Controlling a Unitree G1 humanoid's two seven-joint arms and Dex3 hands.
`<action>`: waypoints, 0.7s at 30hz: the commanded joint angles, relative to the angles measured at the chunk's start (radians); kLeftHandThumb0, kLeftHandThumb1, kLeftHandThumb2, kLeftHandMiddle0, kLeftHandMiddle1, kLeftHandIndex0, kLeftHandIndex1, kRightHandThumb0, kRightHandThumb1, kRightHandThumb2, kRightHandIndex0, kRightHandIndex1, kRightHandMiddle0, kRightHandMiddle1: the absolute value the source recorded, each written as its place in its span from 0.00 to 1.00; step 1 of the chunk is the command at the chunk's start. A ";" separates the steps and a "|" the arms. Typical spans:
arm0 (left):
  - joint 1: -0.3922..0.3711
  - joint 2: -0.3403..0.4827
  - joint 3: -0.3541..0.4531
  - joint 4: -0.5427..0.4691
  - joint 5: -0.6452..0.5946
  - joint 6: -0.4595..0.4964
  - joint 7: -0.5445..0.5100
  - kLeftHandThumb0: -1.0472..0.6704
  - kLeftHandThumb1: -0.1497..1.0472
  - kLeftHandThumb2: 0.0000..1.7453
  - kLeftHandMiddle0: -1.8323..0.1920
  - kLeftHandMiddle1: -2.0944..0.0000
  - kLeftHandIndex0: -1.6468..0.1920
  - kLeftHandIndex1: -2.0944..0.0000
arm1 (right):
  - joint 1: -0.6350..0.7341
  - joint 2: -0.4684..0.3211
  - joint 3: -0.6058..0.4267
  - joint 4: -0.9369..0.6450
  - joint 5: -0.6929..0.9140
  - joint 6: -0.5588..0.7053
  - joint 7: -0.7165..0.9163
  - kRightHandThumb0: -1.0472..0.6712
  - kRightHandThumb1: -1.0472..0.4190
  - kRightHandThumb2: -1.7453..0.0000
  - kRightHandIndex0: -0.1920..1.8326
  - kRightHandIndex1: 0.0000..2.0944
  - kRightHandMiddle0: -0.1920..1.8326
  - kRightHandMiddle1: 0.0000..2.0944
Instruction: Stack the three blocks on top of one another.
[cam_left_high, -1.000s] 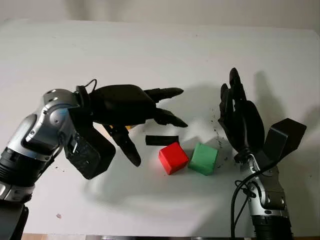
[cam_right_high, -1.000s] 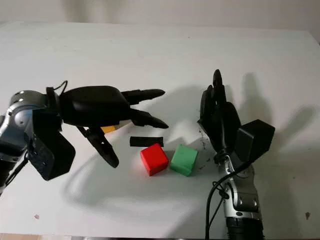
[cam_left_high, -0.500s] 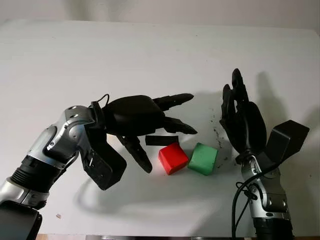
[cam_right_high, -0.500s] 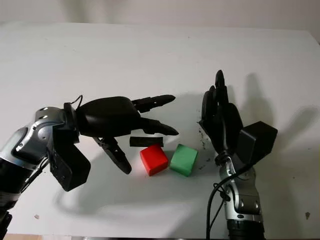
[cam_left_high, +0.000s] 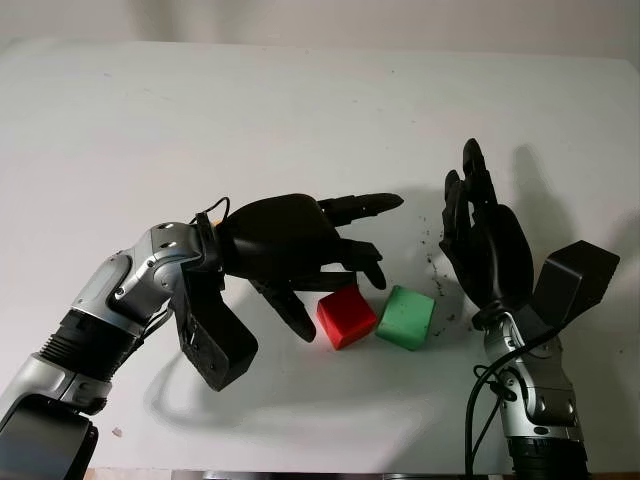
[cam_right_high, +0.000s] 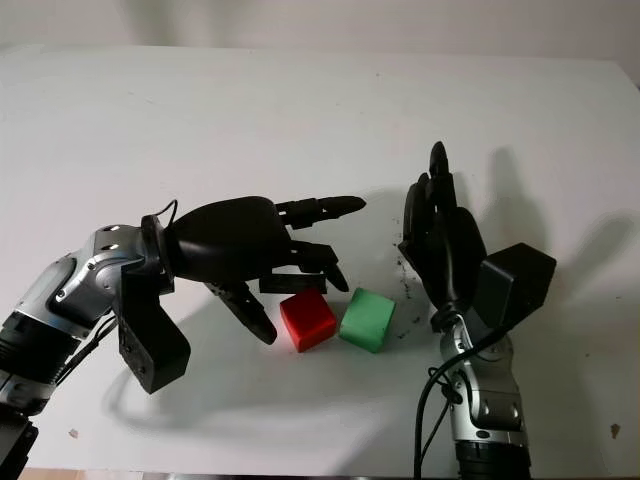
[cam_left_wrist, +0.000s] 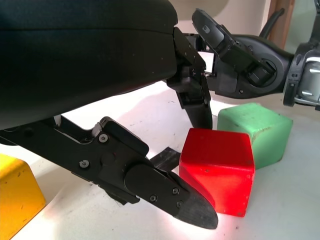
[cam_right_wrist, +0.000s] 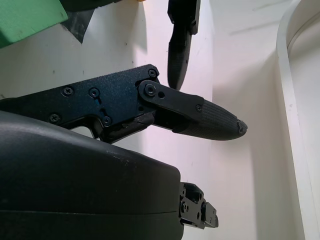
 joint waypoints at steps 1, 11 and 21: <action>-0.020 0.005 -0.010 0.004 0.013 -0.015 0.018 0.24 0.80 0.03 0.88 0.94 0.62 0.46 | 0.011 -0.004 -0.006 -0.014 0.003 -0.005 0.001 0.22 0.00 0.59 0.00 0.00 0.00 0.00; -0.019 0.006 -0.014 0.009 0.016 -0.024 0.016 0.24 0.83 0.03 0.81 0.90 0.50 0.38 | 0.014 -0.005 -0.005 -0.011 0.000 -0.011 -0.004 0.22 0.00 0.60 0.00 0.00 0.00 0.00; 0.011 -0.004 -0.018 0.007 -0.128 0.055 -0.080 0.27 0.87 0.04 0.85 0.90 0.54 0.38 | 0.011 -0.009 -0.006 -0.006 -0.001 -0.012 0.004 0.22 0.00 0.59 0.00 0.00 0.00 0.00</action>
